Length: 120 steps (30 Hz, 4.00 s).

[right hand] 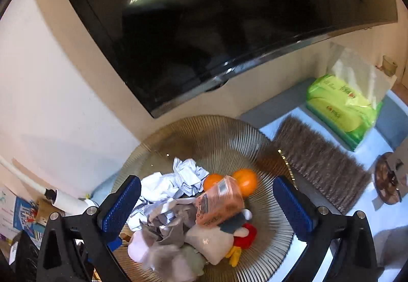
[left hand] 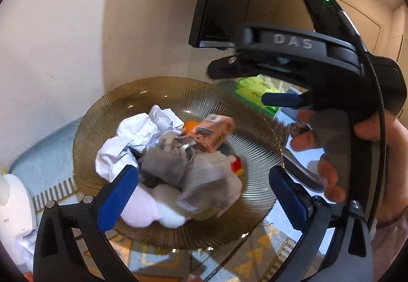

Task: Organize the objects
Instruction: 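Carry the pink box and paper ball over the amber bowl and open both tools, then grasp the green plush toy with the right tool while the left tool grasps a paper ball, then carry the green plush and paper ball over the amber bowl and open both tools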

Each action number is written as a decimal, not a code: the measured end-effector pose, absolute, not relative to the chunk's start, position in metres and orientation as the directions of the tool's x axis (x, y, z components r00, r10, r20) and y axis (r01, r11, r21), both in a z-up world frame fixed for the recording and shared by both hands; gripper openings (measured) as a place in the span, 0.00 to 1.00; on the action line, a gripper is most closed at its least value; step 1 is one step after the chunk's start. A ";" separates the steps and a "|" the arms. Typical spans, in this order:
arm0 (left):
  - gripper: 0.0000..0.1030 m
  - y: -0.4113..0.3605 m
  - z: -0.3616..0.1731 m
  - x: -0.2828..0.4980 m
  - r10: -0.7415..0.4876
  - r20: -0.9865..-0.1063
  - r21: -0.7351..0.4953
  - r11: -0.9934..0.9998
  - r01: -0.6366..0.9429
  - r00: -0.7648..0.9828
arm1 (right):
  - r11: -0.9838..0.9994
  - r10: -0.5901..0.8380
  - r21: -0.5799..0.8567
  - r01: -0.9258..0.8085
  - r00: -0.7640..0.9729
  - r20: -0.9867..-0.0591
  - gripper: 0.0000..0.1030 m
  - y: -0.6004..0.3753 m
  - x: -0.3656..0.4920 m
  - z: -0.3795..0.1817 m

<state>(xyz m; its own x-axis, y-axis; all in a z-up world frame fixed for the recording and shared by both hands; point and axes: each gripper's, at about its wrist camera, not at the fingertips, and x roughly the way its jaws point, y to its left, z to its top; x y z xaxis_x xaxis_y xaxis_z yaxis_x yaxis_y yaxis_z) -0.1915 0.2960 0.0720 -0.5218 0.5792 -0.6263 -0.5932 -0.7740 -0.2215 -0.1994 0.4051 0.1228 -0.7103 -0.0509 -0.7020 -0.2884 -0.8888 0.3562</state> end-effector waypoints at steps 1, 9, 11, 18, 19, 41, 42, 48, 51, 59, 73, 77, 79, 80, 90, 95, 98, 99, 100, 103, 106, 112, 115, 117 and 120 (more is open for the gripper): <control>0.99 0.293 0.073 -0.191 0.580 -0.627 -0.229 -0.775 -0.589 -0.520 | -0.884 -0.051 0.367 -0.290 -0.720 -0.692 1.00 0.406 -0.195 0.126; 0.99 0.240 0.110 -0.167 0.561 -0.596 -0.211 -0.800 -0.562 -0.575 | -0.886 -0.090 0.397 -0.239 -0.752 -0.653 1.00 0.369 -0.162 0.147; 0.99 0.205 0.119 -0.159 0.550 -0.584 -0.213 -0.813 -0.541 -0.597 | -0.900 -0.097 0.383 -0.207 -0.762 -0.640 1.00 0.344 -0.159 0.155; 0.99 0.084 0.138 -0.140 0.349 -0.579 -0.114 -0.930 -0.350 -0.737 | -0.936 -0.212 0.350 -0.020 -0.764 -0.609 1.00 0.237 -0.146 0.166; 0.99 0.067 0.139 -0.137 0.324 -0.579 -0.107 -0.940 -0.325 -0.748 | -0.938 -0.233 0.345 0.010 -0.757 -0.610 1.00 0.221 -0.143 0.163; 0.99 -0.101 -0.001 -0.159 0.171 -0.754 -0.158 -0.984 -0.077 -0.635 | -0.953 -0.303 0.212 0.217 -0.658 -0.689 1.00 0.073 -0.126 0.015; 0.99 -0.099 -0.002 -0.162 0.166 -0.754 -0.148 -0.986 -0.082 -0.635 | -0.950 -0.312 0.233 0.207 -0.663 -0.681 1.00 0.074 -0.127 0.013; 0.99 -0.089 -0.008 -0.178 0.163 -0.777 -0.133 -0.987 -0.095 -0.608 | -0.953 -0.299 0.241 0.182 -0.680 -0.670 0.98 0.073 -0.134 0.008; 0.99 -0.084 -0.010 -0.180 0.137 -0.787 -0.101 -0.991 -0.093 -0.601 | -0.948 -0.312 0.260 0.183 -0.697 -0.646 0.87 0.077 -0.129 0.011; 0.98 -0.080 -0.011 -0.181 0.126 -0.789 -0.090 -0.992 -0.089 -0.602 | -0.910 -0.403 0.343 0.232 -0.688 -0.603 0.45 0.081 -0.122 0.011; 0.40 -0.107 0.002 -0.168 0.124 -0.706 -0.187 -0.982 0.015 -0.697 | -0.820 -0.524 0.491 0.294 -0.731 -0.437 0.28 0.107 -0.106 0.017; 0.40 -0.111 0.005 -0.163 0.097 -0.698 -0.173 -0.984 0.035 -0.709 | -0.804 -0.520 0.530 0.268 -0.750 -0.409 0.28 0.120 -0.104 0.015; 0.40 -0.113 0.005 -0.163 0.085 -0.703 -0.163 -0.986 0.045 -0.706 | -0.798 -0.516 0.548 0.251 -0.755 -0.405 0.28 0.124 -0.105 0.014; 0.40 -0.113 0.005 -0.163 0.074 -0.705 -0.155 -0.987 0.051 -0.706 | -0.792 -0.516 0.561 0.242 -0.756 -0.402 0.28 0.127 -0.105 0.013; 0.40 -0.093 0.016 -0.155 -0.011 -0.652 -0.049 -0.997 0.057 -0.758 | -0.697 -0.563 0.660 0.279 -0.784 -0.263 0.28 0.151 -0.097 0.011; 0.40 -0.077 0.034 -0.148 0.053 -0.636 -0.085 -0.996 0.002 -0.770 | -0.620 -0.587 0.714 0.324 -0.796 -0.149 0.28 0.166 -0.093 0.034; 0.40 -0.050 0.065 -0.151 0.089 -0.595 -0.081 -0.995 -0.050 -0.798 | -0.590 -0.563 0.746 0.309 -0.820 -0.105 0.28 0.191 -0.095 0.054; 0.40 -0.041 0.076 -0.151 0.108 -0.582 -0.081 -0.994 -0.074 -0.806 | -0.584 -0.552 0.751 0.308 -0.829 -0.089 0.28 0.201 -0.095 0.062; 0.40 -0.029 0.086 -0.155 0.129 -0.569 -0.083 -0.992 -0.099 -0.812 | -0.585 -0.534 0.752 0.305 -0.842 -0.074 0.28 0.215 -0.096 0.072; 0.40 0.017 0.111 -0.168 0.202 -0.533 -0.086 -0.979 -0.185 -0.822 | -0.613 -0.460 0.743 0.269 -0.886 -0.060 0.28 0.255 -0.100 0.099; 0.40 0.075 0.126 -0.185 0.286 -0.515 -0.092 -0.956 -0.280 -0.808 | -0.639 -0.377 0.741 0.208 -0.924 -0.066 0.28 0.299 -0.107 0.118; 0.40 0.171 0.118 -0.204 0.442 -0.547 -0.137 -0.885 -0.445 -0.711 | -0.661 -0.231 0.746 0.084 -0.968 -0.096 0.28 0.372 -0.123 0.127; 0.40 0.215 0.108 -0.210 0.486 -0.566 -0.124 -0.849 -0.514 -0.666 | -0.659 -0.185 0.751 0.033 -0.976 -0.119 0.30 0.394 -0.134 0.124; 0.54 0.241 0.101 -0.208 0.495 -0.595 -0.108 -0.830 -0.547 -0.633 | -0.665 -0.165 0.746 -0.035 -0.967 -0.193 0.42 0.405 -0.146 0.117; 0.99 0.278 0.077 -0.217 0.469 -0.693 -0.083 -0.807 -0.585 -0.548 | -0.667 -0.070 0.712 -0.217 -0.934 -0.351 1.00 0.425 -0.160 0.106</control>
<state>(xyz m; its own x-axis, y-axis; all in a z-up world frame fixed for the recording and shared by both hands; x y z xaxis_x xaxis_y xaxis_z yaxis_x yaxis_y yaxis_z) -0.2166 0.2778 0.0773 -0.5479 0.4686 -0.6930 -0.5848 -0.8069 -0.0833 -0.1602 0.4255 0.1055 -0.9339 -0.0701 -0.3506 -0.2174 -0.6673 0.7124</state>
